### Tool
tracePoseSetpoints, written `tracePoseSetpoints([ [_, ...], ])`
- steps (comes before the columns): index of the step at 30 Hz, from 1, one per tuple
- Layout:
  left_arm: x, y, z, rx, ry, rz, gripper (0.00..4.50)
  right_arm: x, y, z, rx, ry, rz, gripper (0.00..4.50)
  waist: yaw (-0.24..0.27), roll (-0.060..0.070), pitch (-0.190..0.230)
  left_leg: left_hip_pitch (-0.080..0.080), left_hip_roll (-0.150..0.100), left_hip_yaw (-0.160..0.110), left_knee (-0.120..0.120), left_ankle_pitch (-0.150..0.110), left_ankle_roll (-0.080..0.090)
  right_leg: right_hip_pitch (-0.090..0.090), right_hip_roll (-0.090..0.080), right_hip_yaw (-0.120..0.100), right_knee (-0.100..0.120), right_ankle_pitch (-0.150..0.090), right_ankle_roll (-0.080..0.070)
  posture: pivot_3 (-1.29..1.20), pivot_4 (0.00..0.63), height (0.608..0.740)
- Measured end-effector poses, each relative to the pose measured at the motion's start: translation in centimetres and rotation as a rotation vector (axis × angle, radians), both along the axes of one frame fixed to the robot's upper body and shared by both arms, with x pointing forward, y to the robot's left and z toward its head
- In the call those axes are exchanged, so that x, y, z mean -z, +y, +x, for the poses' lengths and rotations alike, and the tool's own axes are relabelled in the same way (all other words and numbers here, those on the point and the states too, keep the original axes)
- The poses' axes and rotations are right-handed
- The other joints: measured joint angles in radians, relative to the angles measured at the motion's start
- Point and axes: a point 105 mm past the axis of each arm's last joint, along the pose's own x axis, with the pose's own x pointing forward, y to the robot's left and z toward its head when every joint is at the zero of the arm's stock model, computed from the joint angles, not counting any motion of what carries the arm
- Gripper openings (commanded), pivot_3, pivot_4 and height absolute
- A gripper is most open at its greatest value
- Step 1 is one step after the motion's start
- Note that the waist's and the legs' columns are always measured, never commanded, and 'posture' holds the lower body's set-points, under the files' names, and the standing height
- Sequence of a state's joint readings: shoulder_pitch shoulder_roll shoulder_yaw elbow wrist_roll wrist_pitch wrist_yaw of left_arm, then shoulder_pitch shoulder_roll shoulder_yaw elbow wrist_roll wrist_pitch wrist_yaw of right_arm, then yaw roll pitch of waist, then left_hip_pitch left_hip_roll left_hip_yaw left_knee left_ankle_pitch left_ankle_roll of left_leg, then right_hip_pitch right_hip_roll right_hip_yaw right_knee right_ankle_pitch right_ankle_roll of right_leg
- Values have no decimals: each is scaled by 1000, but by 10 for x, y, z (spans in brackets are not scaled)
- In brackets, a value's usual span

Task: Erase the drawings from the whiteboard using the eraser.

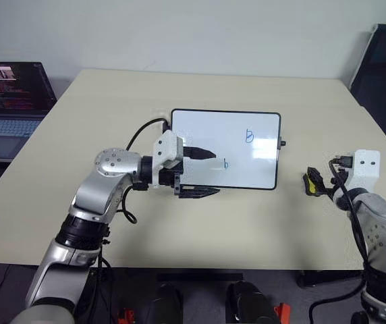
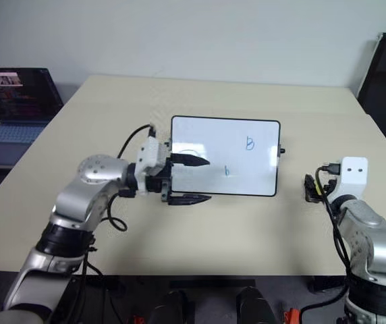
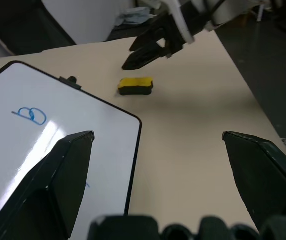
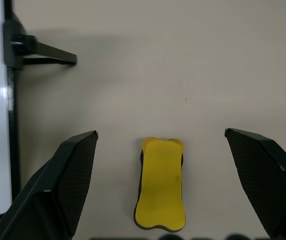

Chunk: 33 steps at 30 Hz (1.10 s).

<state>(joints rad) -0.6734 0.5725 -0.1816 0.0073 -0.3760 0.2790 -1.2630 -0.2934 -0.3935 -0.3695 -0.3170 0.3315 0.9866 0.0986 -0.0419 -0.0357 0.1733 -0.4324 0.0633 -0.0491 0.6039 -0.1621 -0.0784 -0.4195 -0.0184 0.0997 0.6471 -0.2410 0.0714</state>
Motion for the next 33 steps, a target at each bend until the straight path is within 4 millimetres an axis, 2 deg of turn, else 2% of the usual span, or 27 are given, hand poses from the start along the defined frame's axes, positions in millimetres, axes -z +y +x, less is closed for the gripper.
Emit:
tracePoseSetpoints([
  [7, -7, -8, 6, 37, 6, 1, 4500, 24, -2, 10, 15, 62, 4, 4454, -6, 1, 0, 0, 0, 0, 0, 0, 0, 0, 0, 0, 0, 0, 1, 0, 150, 740],
  [12, -5, -13, 7, 45, -4, 5, 4500, 27, 4, 17, 1, 57, -23, 4454, -15, 1, 1, 0, 0, 0, 0, 0, 0, 0, 0, 0, 1, 0, 1, 0, 150, 740],
  [17, -5, -14, 8, 40, -15, 11, 4500, 35, 0, 20, 24, 72, -16, 4454, -15, 1, 1, 0, 0, 0, 0, 0, 0, 0, 0, 0, 1, 0, 1, 0, 150, 740],
  [20, -4, -13, 9, 37, -16, 14, 4500, 39, -2, 22, 33, 87, -14, 3862, -15, 1, 1, 0, 0, -1, 0, 0, 0, 0, 0, 0, 1, 0, 1, 0, 150, 740],
  [23, -4, -12, 9, 32, -16, 18, 4500, 41, -2, 22, 35, 94, -14, 2720, -15, 1, 1, 0, 0, -1, 0, 0, 0, 0, 0, 0, 1, 0, 1, 0, 150, 740],
  [28, -1, -10, 11, 9, -13, 17, 4500, 40, 1, 24, 25, 88, -19, 1119, -15, 2, 1, 0, 0, -1, 0, 0, 0, 0, 0, 0, 1, 0, 1, 0, 150, 740],
  [33, -1, -3, 18, -65, -16, 2, 4500, 38, 5, 26, 13, 79, -18, 1080, -15, 2, 1, 0, 0, -1, 0, 0, 0, 0, 0, 0, 1, 0, 1, 0, 150, 740],
])
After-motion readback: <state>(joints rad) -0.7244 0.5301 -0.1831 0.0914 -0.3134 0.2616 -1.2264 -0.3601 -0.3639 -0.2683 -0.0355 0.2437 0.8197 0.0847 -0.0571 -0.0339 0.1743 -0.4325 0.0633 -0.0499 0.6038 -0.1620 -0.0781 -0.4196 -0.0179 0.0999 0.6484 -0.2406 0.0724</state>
